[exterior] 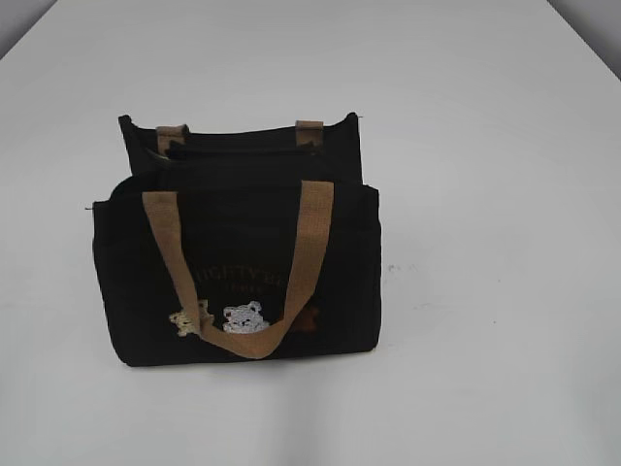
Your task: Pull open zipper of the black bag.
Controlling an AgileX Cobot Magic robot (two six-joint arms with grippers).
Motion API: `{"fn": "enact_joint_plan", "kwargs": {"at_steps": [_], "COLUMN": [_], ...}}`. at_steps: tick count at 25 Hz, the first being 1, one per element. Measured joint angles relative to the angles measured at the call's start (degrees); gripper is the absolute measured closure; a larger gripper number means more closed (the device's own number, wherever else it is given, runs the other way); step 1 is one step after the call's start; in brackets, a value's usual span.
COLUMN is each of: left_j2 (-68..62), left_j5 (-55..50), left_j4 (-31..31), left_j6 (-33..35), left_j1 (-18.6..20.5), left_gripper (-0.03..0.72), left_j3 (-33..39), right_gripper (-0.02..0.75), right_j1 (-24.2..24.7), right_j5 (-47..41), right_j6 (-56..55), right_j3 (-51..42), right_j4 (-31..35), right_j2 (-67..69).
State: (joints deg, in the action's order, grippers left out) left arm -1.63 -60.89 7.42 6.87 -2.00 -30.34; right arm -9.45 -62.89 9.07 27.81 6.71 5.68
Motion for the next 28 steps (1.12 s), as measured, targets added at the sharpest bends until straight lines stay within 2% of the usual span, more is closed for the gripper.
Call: {"fn": "enact_joint_plan", "kwargs": {"at_steps": [2,5,19,28], "left_j2": [0.4,1.9,2.1,2.1], "left_j5": [0.0,0.0,0.1,0.1], "left_j4": [0.0,0.0,0.2,0.2], "left_j6": [0.0,0.0,0.0,0.0], "left_j1": [1.3,1.6,1.7,1.7], "left_gripper": [0.325,0.345,0.443,0.449], "left_j3": [0.0,0.0,0.0,0.0], "right_gripper": [0.186,0.186,0.183,0.183], "right_j1": [4.1,6.8,7.1,7.1], "right_j5": [0.0,0.0,0.0,0.0], "right_j6": [0.0,0.0,0.0,0.0], "right_j3": [0.0,0.0,0.0,0.0], "right_j4": [0.0,0.3,2.8,2.8], "right_j2": [-1.8,-4.9,-6.1,-6.1]}}
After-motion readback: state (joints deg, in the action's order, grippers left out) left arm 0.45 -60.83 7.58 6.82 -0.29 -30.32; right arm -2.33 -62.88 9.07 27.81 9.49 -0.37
